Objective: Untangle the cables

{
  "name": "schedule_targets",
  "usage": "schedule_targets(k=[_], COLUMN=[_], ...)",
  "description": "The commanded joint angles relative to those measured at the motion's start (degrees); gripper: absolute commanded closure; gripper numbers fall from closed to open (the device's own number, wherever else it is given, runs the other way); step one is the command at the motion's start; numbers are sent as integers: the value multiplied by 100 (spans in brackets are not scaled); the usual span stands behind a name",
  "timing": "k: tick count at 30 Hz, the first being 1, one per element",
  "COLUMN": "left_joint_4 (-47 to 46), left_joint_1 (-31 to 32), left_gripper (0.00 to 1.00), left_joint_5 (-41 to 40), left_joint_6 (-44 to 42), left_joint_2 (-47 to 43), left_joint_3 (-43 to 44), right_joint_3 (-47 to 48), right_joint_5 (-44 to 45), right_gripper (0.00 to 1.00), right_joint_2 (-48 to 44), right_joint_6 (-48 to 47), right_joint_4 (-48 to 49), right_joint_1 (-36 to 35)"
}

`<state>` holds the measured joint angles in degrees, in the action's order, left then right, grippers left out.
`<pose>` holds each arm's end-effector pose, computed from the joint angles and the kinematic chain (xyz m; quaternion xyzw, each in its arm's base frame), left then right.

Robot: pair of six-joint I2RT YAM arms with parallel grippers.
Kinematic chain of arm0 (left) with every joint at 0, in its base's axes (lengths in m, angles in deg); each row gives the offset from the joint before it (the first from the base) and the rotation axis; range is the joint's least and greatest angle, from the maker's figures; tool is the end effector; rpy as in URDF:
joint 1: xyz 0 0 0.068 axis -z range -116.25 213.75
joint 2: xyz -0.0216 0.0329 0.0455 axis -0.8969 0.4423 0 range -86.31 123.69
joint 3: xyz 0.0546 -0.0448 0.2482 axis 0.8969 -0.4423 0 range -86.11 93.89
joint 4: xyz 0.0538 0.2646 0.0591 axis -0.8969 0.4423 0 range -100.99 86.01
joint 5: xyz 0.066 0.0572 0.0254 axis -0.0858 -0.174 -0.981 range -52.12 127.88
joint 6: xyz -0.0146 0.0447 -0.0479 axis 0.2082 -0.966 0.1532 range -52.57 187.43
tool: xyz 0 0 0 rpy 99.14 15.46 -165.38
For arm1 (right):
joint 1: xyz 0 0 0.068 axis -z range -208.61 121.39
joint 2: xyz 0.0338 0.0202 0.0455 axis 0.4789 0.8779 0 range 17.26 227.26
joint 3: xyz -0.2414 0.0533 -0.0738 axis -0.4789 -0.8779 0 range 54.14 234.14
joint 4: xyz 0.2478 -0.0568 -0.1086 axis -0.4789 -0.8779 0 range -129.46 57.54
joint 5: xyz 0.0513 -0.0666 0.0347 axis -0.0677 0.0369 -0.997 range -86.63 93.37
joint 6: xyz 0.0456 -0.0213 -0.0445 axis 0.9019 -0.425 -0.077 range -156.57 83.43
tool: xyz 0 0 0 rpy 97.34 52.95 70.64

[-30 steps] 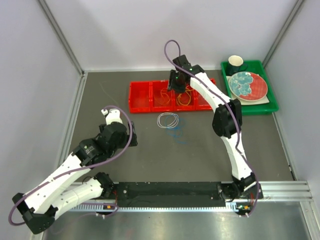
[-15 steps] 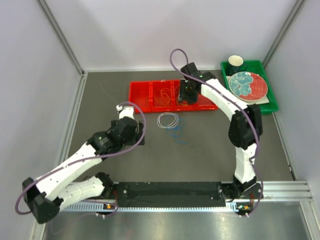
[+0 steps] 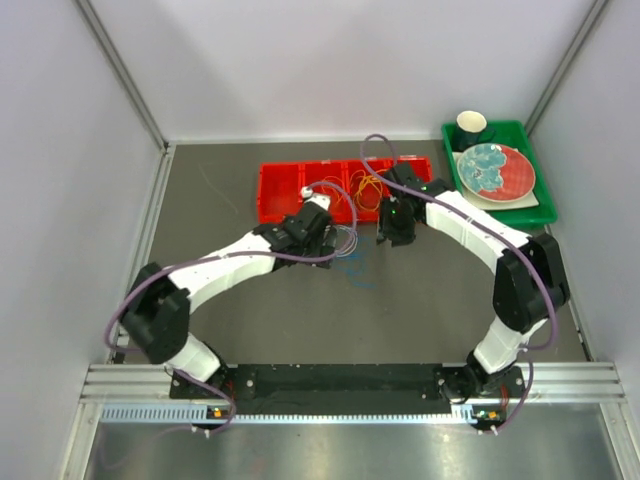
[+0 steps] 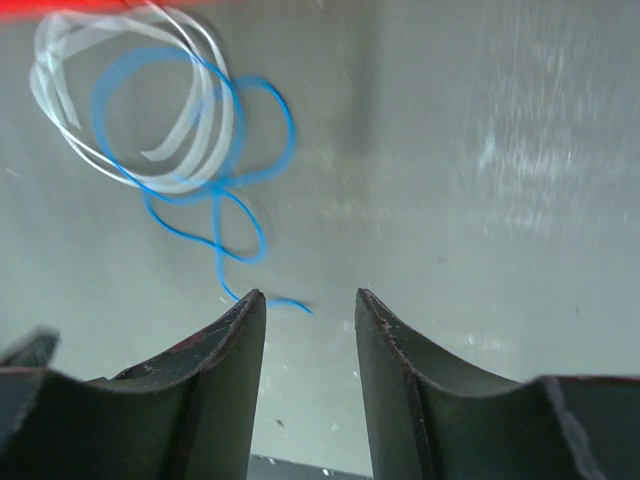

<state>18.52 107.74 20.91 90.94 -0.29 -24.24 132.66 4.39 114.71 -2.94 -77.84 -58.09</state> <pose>0.2552 -0.2246 0.2088 0.1217 0.9330 -0.0548 0.3343 0.3259 0.1831 0.2172 0.0372 0.9742 0.1089 0.1940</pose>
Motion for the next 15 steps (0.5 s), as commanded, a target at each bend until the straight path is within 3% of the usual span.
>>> schedule_targets(k=[1,7,15], left_joint_4=[-438,-456,-517], left_joint_1=[-4,-13,-65], left_gripper=[19,27,31], left_joint_5=[194,414,467], left_joint_6=[-268,-294,-285], left_joint_2=[773,1785,2323], left_joint_3=[659,1301,1644], right_joint_3=[-346,-671,-1005], right_joint_5=[-84,127,241], right_gripper=[59,60,60], right_joint_2=[-621,-1069,-1395], right_joint_6=[144,39,-67], right_joint_4=[250,144,39], right_joint_1=[-76,-67,47])
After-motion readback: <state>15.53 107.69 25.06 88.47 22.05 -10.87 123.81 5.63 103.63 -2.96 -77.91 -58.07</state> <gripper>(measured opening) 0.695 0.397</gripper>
